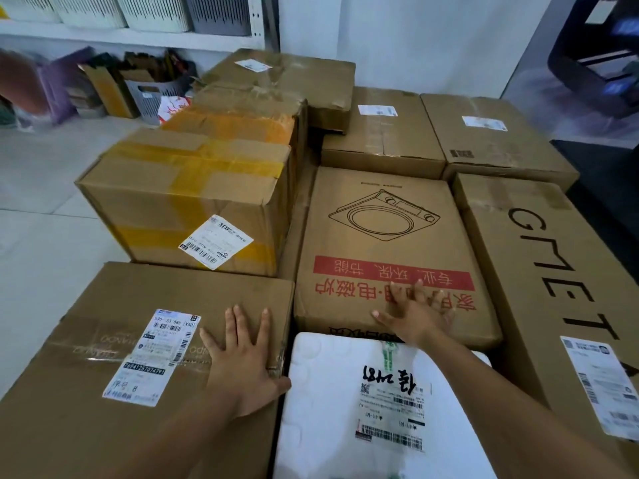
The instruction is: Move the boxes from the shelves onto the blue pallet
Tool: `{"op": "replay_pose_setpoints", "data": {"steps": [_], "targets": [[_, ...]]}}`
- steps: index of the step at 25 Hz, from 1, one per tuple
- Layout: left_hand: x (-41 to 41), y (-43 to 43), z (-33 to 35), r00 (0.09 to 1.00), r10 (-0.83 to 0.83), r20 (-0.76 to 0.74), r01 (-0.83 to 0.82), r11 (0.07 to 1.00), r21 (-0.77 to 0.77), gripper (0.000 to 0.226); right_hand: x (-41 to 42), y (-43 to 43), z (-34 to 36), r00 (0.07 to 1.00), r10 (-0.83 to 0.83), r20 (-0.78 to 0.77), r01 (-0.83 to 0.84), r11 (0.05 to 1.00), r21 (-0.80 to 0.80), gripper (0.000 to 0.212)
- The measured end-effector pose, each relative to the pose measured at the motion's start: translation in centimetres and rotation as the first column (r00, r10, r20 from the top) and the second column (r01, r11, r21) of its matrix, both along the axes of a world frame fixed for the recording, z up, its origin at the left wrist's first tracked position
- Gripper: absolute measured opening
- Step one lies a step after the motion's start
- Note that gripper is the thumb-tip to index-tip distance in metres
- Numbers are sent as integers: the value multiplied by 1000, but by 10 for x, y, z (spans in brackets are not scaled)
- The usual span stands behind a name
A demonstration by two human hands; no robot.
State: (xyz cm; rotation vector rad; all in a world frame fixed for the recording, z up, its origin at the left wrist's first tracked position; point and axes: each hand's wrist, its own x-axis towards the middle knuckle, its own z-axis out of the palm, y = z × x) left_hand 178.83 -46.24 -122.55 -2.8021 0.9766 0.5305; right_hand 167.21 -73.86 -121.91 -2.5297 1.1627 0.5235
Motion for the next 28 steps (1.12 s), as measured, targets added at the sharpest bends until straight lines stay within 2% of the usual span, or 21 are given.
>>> {"op": "replay_pose_setpoints", "data": {"steps": [4, 6, 8, 9, 10, 11, 13, 15, 18, 20, 25, 28], "targets": [[9, -2, 6, 997, -51, -64, 47, 997, -64, 109, 3, 1, 5, 1000, 6, -4, -6, 999, 36, 85], [24, -9, 18, 999, -29, -37, 20, 972, -236, 106, 14, 4, 11, 1000, -4, 23, 3, 998, 63, 88], [46, -23, 40, 975, 10, 222, 95, 884, -458, 101, 23, 7, 14, 1000, 22, 20, -24, 995, 99, 93], [59, -31, 55, 929, 46, 368, 159, 847, -507, 99, 25, 8, 15, 998, 61, -12, -60, 992, 107, 98], [73, -37, 71, 875, 90, 476, 190, 840, -508, 103, 25, 10, 15, 994, 102, -45, -97, 989, 109, 102], [87, -41, 88, 848, 128, 514, 153, 870, -468, 109, 24, 11, 14, 990, 128, -65, -121, 987, 109, 106], [114, -45, 110, 849, 231, 476, -23, 915, -402, 118, 22, 10, 11, 988, 143, -65, -135, 984, 118, 107], [133, -46, 115, 874, 303, 379, -140, 905, -402, 110, 19, 10, 9, 988, 147, -56, -140, 984, 109, 107], [135, -47, 113, 892, 292, 345, -133, 900, -416, 88, 18, 9, 6, 986, 156, -57, -149, 983, 110, 106], [138, -48, 111, 891, 303, 337, -144, 895, -423, 85, 18, 9, 5, 985, 165, -53, -157, 980, 119, 106], [149, -49, 112, 899, 278, 338, -122, 901, -417, 89, 20, 6, 6, 986, 147, -74, -135, 980, 147, 108], [144, -51, 118, 919, 276, 281, -152, 906, -394, 97, 25, 7, 20, 985, 129, -115, -107, 978, 179, 108]]}}
